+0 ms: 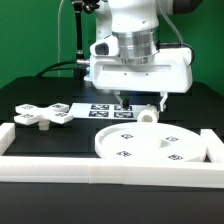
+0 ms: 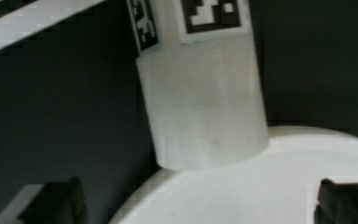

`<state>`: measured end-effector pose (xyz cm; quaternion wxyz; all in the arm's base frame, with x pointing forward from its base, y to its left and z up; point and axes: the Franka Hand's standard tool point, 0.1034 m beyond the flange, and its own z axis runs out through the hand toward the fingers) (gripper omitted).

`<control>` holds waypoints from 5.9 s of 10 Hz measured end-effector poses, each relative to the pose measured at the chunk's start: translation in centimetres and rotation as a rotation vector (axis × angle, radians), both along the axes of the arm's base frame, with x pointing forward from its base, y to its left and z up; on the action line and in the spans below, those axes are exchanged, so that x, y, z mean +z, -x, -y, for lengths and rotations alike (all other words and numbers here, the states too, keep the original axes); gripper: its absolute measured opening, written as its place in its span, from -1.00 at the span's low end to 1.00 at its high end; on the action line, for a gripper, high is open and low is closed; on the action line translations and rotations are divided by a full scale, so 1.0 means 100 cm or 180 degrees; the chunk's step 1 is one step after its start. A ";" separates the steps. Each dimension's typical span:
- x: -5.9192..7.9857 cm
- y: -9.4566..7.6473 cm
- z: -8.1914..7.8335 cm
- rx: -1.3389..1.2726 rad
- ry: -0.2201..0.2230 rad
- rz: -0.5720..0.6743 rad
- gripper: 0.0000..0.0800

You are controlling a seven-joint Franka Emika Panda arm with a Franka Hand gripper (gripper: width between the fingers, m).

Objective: Assemble round table

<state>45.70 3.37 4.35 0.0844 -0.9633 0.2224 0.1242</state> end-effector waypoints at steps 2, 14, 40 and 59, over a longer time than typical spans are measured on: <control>-0.001 0.005 0.000 0.0018 -0.0171 -0.0358 0.62; -0.028 0.021 -0.017 0.0410 -0.1053 -0.2006 0.62; 0.055 -0.061 -0.010 0.0486 -0.0604 -0.0551 0.02; 0.065 -0.110 0.005 0.1098 0.0625 0.1988 0.02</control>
Offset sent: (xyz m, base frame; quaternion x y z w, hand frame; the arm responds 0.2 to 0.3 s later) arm -0.0059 0.0213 -0.0036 0.0150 -0.1684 -0.0856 0.9819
